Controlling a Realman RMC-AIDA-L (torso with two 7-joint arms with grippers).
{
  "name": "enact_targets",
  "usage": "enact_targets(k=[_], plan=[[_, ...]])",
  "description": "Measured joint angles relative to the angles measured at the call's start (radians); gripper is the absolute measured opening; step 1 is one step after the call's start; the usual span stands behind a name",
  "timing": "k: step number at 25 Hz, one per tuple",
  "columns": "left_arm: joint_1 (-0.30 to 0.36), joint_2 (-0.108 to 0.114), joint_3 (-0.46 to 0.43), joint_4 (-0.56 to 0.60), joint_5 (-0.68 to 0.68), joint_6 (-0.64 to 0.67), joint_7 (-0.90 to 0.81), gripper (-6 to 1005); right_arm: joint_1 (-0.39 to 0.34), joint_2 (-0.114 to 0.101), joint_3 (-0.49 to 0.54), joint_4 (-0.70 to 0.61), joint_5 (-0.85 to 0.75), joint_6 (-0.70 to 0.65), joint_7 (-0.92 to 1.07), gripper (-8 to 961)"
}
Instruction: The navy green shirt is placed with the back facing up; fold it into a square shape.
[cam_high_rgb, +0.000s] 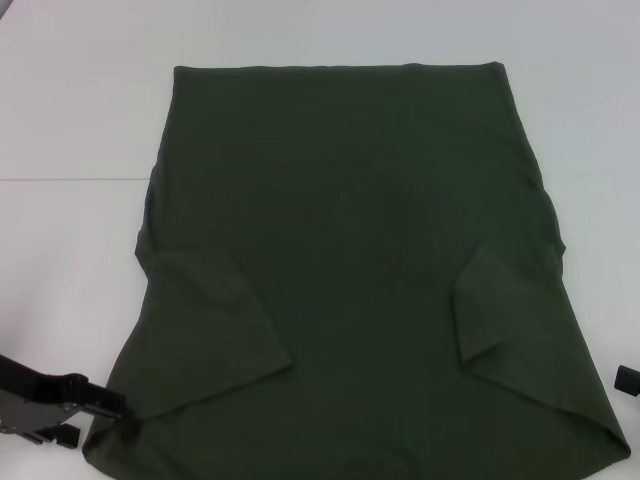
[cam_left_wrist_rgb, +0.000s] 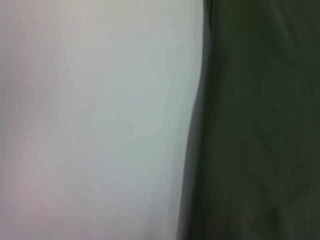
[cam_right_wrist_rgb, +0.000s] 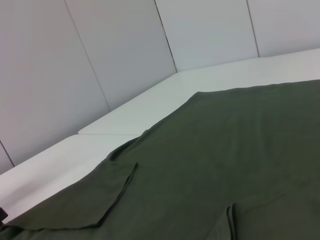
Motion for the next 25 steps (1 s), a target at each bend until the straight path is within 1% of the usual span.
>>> enact_targets(k=[15,25], plan=[[-0.006,-0.011,0.000,-0.006,0.017,-0.002,0.003,823,0.006,0.001,0.000,0.000,-0.001,0.001,0.000,814],[-0.008,-0.014,-0.002,-0.015,0.007,-0.001,0.006,823,0.006,0.001,-0.002,0.000,-0.002,0.002,0.000,814]])
